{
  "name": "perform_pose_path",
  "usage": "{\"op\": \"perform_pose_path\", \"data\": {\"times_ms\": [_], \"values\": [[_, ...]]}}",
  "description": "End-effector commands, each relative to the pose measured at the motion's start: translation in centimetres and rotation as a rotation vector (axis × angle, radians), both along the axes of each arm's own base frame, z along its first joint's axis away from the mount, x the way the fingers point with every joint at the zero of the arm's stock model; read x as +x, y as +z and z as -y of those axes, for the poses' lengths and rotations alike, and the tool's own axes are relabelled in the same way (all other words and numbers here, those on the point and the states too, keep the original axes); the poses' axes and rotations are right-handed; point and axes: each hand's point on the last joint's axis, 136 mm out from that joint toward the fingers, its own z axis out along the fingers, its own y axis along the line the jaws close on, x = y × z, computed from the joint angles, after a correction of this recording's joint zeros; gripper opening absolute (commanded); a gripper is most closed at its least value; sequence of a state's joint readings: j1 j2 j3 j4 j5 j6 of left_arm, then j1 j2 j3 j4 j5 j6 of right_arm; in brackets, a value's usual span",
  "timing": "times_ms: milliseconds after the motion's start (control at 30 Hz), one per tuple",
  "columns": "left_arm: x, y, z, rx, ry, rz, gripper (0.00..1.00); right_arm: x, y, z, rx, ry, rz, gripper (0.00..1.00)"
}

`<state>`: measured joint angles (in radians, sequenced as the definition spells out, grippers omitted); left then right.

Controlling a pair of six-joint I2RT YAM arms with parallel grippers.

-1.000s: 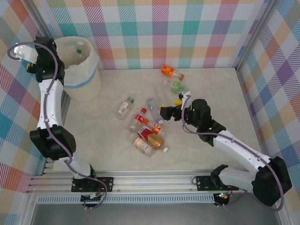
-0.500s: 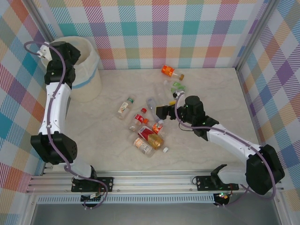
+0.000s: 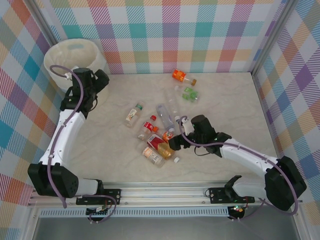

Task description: Put the plastic bottles in the bin

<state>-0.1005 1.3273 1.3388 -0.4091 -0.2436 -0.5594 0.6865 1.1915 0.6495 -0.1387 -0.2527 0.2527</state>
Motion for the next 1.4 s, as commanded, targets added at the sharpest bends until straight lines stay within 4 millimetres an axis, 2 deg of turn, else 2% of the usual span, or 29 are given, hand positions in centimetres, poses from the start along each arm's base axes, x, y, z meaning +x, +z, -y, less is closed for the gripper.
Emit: {"op": "perform_pose_path", "data": {"times_ms": [0,67,200,433,633,800,967,1033,1233,1367], "values": [[-0.9,1.5,1.7,0.01,-0.048,0.069,1.0,-3.5,-1.9,0.8,-0.052,0.091,-0.073,0.84],[-1.3,0.9,2.6,0.007,-0.073,0.049,1.0,-4.5,-2.9,0.9,-0.076,0.112,-0.092,0.83],[-1.8,-0.8,4.7,-0.028,-0.159,-0.003,1.0,-5.1,-4.4,0.8,-0.109,0.126,-0.101,0.79],[-2.5,-3.5,7.6,-0.112,-0.305,-0.052,1.0,-5.2,-6.9,0.2,-0.235,0.176,-0.038,0.76],[-3.5,-5.2,8.5,-0.118,-0.368,-0.121,1.0,-4.9,-8.3,0.2,-0.303,0.183,-0.006,0.74],[-3.7,-5.5,8.8,-0.12,-0.389,-0.116,1.0,-4.2,-9.3,0.4,-0.362,0.156,-0.006,0.67],[-4.0,-5.5,8.5,-0.1,-0.391,-0.094,1.0,-4.3,-9.3,0.6,-0.377,0.153,0.019,0.49],[-4.1,-5.5,8.4,-0.092,-0.383,-0.089,1.0,-4.2,-8.9,0.9,-0.387,0.143,0.036,0.45],[-4.3,-5.9,8.8,-0.111,-0.404,-0.092,1.0,-3.5,-6.2,0.9,-0.328,0.107,0.134,0.37],[-4.2,-6.8,9.2,-0.139,-0.41,-0.107,1.0,-2.7,-3.7,0.1,-0.258,0.086,0.202,0.31]]}}
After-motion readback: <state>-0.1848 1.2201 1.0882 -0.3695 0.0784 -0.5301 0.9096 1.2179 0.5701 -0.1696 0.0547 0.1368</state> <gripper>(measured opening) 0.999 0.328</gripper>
